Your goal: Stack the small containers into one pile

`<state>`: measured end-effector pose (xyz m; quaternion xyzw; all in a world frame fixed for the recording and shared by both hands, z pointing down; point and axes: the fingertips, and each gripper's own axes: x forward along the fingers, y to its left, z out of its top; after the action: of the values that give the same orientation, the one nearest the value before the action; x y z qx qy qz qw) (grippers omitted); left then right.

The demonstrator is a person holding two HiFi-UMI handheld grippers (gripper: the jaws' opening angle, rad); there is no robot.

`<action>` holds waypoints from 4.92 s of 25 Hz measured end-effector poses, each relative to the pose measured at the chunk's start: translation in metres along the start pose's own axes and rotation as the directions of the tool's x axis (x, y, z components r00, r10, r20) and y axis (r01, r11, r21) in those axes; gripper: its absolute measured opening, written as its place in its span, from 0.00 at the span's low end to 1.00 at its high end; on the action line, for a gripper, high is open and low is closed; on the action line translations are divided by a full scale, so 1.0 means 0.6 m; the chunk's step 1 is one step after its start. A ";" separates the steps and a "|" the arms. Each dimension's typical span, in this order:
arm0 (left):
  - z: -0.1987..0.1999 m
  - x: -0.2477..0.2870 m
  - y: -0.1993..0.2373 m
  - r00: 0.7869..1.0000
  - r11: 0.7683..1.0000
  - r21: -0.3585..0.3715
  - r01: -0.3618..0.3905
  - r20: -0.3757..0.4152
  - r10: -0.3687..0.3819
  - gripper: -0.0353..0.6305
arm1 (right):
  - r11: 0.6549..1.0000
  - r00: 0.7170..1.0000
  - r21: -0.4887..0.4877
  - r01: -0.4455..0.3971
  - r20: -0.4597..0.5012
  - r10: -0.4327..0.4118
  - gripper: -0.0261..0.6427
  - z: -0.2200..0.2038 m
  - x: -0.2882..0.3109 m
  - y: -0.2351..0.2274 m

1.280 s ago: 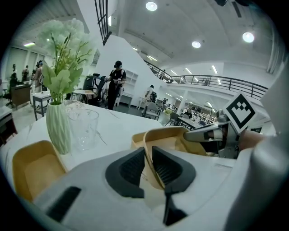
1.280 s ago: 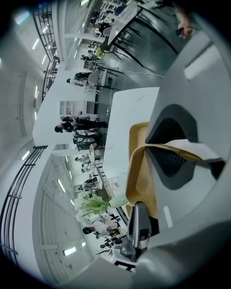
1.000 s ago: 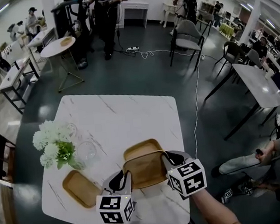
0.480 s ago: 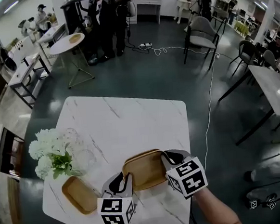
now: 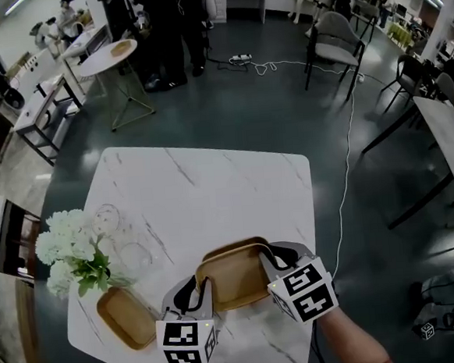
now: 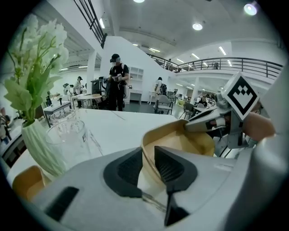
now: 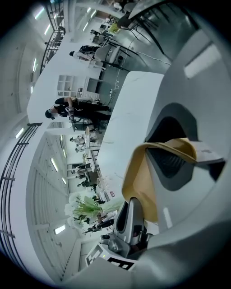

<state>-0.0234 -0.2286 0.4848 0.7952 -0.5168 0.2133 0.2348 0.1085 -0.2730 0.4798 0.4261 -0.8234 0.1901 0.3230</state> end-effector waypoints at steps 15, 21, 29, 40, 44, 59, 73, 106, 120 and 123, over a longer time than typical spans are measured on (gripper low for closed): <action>0.028 0.018 -0.003 1.000 0.999 0.029 0.015 0.003 -0.016 0.09 | 1.000 1.000 -0.001 0.004 0.003 -0.004 0.06 0.007 0.001 -0.012; 0.048 0.022 -0.013 0.999 0.998 0.044 0.045 -0.002 -0.045 0.09 | 0.999 1.000 0.042 -0.005 -0.004 0.006 0.06 0.012 -0.005 -0.026; 0.072 0.051 -0.017 0.998 0.993 0.096 0.064 -0.022 -0.062 0.09 | 0.996 0.999 0.082 0.043 -0.027 -0.041 0.06 0.016 -0.003 -0.054; 0.060 0.081 -0.001 0.999 0.985 0.171 0.016 -0.048 -0.008 0.05 | 0.996 0.997 0.041 0.079 -0.029 -0.078 0.12 -0.007 0.026 -0.059; 0.059 0.081 0.001 0.999 0.985 0.170 0.015 -0.042 -0.008 0.10 | 0.996 0.998 0.066 0.059 -0.009 -0.059 0.23 -0.007 0.025 -0.060; 0.011 0.061 0.006 0.999 0.999 -0.013 0.038 -0.018 -0.038 0.21 | 0.984 0.998 0.165 0.068 -0.031 -0.063 0.23 -0.063 0.012 -0.066; -0.038 0.053 -0.019 0.997 0.986 -0.152 0.062 -0.043 -0.069 0.26 | 0.972 0.997 0.227 0.063 -0.054 -0.053 0.22 -0.093 0.022 -0.050; -0.068 -0.056 -0.009 0.989 0.955 -0.270 0.126 -0.037 -0.141 0.17 | 0.991 0.997 0.123 0.045 -0.072 -0.037 0.08 -0.060 -0.024 0.050; -0.076 -0.195 0.114 0.980 0.955 -0.245 0.170 -0.057 -0.189 0.13 | 0.991 0.997 0.133 0.023 -0.083 -0.012 0.07 -0.009 -0.022 0.225; -0.072 -0.211 0.125 0.978 0.953 -0.240 0.185 -0.047 -0.202 0.13 | 0.987 0.997 0.160 0.011 -0.080 0.002 0.07 -0.007 -0.024 0.242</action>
<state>-0.1440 -0.1382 0.4571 0.8005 -0.4494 0.1548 0.3650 -0.0036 -0.1804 0.4675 0.4445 -0.7909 0.2720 0.3206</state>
